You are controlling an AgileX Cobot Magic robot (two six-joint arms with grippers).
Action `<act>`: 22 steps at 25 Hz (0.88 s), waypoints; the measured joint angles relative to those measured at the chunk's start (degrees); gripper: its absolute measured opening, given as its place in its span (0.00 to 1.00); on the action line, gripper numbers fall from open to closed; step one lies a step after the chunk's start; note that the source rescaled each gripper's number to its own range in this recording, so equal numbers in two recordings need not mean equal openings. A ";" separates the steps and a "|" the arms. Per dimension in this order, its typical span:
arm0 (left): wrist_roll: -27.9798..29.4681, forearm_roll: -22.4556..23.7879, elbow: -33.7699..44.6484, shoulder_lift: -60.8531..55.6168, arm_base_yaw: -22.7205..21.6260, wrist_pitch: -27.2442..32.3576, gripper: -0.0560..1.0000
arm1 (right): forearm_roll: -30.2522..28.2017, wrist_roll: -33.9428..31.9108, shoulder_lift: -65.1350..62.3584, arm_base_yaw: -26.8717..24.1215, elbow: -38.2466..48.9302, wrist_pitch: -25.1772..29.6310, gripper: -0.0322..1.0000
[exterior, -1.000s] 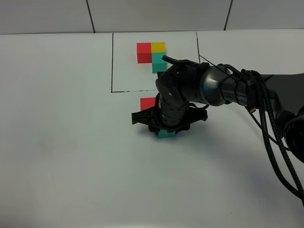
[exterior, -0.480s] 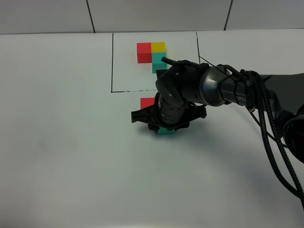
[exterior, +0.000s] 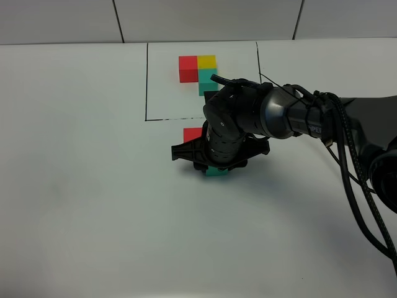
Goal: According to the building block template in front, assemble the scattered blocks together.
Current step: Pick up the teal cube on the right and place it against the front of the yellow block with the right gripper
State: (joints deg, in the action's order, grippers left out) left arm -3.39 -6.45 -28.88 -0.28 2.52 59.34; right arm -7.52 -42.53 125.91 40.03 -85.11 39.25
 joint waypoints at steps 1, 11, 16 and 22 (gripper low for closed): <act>0.00 0.00 0.00 0.00 0.00 0.00 0.81 | 0.00 0.00 0.00 0.00 0.00 0.06 0.04; 0.00 0.00 0.00 0.00 0.00 0.00 0.81 | 0.17 0.18 0.00 0.00 0.00 0.00 0.04; 0.00 0.00 0.00 0.00 0.00 0.00 0.81 | 0.30 1.33 0.24 0.00 0.00 -0.62 0.23; 0.00 0.00 0.00 0.00 0.00 0.00 0.81 | 0.00 2.79 0.24 0.00 0.00 -1.78 0.75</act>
State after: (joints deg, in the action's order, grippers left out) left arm -3.39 -6.45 -28.88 -0.28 2.52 59.34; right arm -7.52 -39.74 126.15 40.03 -85.11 37.46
